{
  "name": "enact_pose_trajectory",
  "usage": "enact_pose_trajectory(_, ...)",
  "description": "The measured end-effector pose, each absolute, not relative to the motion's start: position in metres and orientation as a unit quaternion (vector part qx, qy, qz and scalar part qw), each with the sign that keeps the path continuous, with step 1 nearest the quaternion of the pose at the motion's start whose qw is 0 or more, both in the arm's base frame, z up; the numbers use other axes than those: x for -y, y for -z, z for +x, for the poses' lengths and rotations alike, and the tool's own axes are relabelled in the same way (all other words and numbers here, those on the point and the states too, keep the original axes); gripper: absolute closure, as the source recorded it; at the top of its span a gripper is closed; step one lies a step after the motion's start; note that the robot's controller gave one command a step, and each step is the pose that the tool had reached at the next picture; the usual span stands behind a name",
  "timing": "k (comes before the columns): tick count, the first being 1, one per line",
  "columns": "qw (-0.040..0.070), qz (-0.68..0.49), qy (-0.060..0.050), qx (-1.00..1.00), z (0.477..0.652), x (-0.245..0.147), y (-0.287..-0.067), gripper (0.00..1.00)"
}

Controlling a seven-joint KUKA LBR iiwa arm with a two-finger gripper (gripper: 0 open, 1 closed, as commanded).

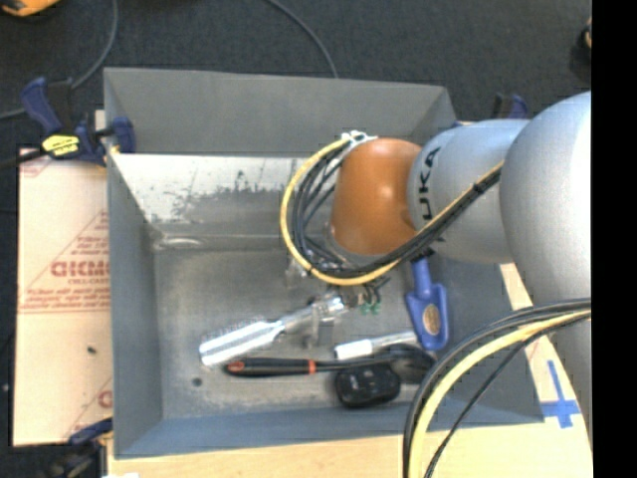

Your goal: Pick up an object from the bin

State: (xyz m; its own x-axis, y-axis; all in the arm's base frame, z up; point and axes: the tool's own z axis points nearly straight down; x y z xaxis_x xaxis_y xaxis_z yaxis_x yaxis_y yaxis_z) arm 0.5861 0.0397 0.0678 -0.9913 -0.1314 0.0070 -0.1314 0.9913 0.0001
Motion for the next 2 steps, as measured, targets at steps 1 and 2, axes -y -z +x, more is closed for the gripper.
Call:
enact_pose_trajectory(1, 0.001, 0.079, 0.000, 0.997, 0.587, -0.041, -0.071, 0.00)
enact_pose_trajectory(2, 0.005, 0.052, 0.000, 0.999, 0.574, -0.014, -0.070, 0.00)
